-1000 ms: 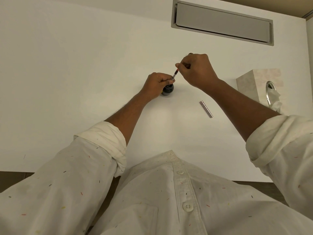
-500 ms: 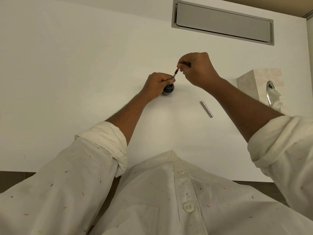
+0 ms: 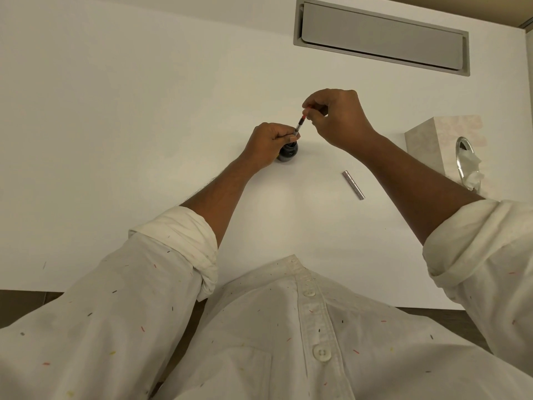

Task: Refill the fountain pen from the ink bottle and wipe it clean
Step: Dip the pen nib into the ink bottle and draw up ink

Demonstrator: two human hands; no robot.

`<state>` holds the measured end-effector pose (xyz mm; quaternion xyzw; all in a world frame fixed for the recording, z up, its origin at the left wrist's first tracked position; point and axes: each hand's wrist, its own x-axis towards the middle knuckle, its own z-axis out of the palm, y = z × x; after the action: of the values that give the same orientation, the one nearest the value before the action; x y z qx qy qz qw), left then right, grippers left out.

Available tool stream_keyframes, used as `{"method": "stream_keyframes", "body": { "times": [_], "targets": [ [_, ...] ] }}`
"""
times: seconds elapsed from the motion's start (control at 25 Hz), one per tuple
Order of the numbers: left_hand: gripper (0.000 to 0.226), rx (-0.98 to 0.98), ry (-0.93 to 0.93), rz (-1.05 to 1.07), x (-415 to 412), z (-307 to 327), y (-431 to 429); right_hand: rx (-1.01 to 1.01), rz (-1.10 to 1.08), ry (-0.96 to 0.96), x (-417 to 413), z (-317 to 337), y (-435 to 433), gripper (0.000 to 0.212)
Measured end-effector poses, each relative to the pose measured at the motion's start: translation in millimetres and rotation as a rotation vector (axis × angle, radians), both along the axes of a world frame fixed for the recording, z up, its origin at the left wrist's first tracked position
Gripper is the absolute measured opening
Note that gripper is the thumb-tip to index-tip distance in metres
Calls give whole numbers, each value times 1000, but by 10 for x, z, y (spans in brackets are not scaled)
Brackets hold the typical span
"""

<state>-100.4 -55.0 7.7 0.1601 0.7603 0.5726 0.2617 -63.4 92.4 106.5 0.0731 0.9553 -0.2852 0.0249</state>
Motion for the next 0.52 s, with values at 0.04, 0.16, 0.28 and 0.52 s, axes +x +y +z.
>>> {"method": "stream_keyframes", "body": {
  "times": [0.04,0.16,0.28,0.52],
  "targets": [
    [19,0,-1,-3,0,-2,-2,1,10,-7,-1,-2,0,15],
    [19,3,3,-4,-2,-11,-6,5,7,-18,-6,-10,-7,16],
    [19,9,5,-2,-6,-16,-6,17,-13,-11,-13,-16,-15,21],
    [19,16,11,-12,-8,-26,-10,32,-47,3,-14,-19,-27,26]
  ]
}}
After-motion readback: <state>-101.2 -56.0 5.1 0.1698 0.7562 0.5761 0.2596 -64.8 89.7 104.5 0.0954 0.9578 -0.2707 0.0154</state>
